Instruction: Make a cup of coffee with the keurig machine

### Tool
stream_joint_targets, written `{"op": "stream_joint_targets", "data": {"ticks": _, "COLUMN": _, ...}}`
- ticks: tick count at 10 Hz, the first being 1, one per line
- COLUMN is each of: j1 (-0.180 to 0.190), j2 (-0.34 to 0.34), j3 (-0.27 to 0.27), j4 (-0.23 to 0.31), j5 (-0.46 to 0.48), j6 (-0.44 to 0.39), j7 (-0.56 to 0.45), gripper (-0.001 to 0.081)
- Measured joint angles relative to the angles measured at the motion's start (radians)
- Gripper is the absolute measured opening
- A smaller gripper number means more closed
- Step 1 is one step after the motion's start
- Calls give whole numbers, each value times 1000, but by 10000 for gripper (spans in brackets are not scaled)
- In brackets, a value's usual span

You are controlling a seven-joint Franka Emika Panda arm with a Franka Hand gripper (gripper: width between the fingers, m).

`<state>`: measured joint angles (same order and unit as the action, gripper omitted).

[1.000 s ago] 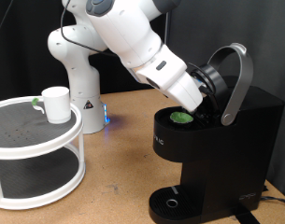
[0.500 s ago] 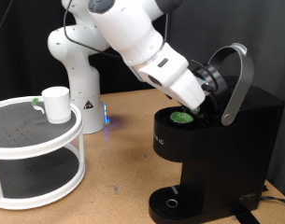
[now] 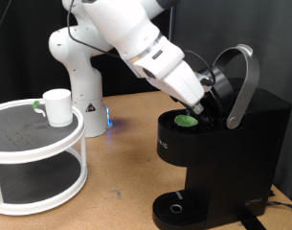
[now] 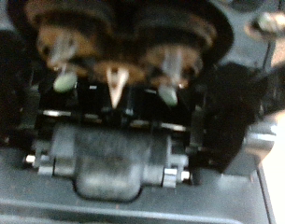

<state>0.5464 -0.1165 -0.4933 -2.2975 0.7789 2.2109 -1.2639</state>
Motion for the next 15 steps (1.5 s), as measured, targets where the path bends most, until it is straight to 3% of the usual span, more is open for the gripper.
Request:
{"op": "stream_joint_targets", "data": {"ticks": 8, "j1": -26, "j2": -6, "j3": -29, "j4": 9, "j5": -7, "j6": -67, "j7": -16, "gripper": 803}}
{"op": "stream_joint_targets", "data": {"ticks": 12, "j1": -47, "j2": -101, "j3": -58, "j4": 9, "j5": 4, "j6": -100, "j7": -32, "gripper": 803}}
{"op": "stream_joint_targets", "data": {"ticks": 15, "j1": -54, "j2": -155, "j3": -59, "j4": 32, "j5": 8, "j6": -117, "j7": 20, "gripper": 803}}
